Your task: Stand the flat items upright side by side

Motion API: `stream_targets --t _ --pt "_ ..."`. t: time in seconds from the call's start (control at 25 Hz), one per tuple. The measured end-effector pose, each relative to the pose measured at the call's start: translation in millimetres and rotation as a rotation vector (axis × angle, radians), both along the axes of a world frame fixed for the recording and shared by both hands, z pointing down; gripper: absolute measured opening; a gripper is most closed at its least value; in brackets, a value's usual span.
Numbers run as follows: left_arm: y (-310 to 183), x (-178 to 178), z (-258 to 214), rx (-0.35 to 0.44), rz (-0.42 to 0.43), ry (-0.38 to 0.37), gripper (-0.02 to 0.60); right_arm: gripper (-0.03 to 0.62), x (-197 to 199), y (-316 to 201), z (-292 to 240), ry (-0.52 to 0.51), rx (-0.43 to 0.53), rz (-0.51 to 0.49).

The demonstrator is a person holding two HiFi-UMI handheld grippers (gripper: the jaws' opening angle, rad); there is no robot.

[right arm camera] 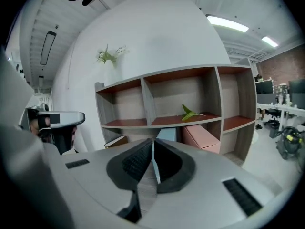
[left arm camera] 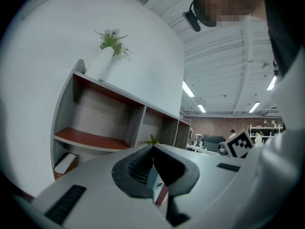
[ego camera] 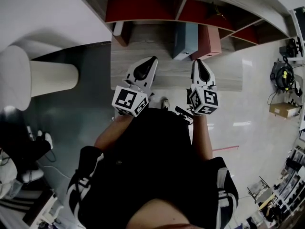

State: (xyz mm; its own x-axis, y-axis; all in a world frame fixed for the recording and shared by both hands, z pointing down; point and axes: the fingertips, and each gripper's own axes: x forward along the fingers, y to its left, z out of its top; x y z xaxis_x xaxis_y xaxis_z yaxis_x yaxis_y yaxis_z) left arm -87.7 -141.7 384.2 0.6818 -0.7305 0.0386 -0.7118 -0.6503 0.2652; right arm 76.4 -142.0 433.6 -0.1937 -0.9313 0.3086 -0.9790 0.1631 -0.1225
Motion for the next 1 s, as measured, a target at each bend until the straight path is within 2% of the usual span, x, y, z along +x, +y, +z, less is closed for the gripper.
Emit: stream_targets --t 0.16,1.0 --pt "2.0 3.9 0.5 0.009 0.002 -0.009 0.021 0.025 -2.0 10.1 -2.7 -0.01 -0.012 -0.021" --pt "9.5 2.5 2.4 0.005 0.013 -0.007 0.021 0.025 -12.7 28.1 -4.3 -0.005 -0.006 -0.012"
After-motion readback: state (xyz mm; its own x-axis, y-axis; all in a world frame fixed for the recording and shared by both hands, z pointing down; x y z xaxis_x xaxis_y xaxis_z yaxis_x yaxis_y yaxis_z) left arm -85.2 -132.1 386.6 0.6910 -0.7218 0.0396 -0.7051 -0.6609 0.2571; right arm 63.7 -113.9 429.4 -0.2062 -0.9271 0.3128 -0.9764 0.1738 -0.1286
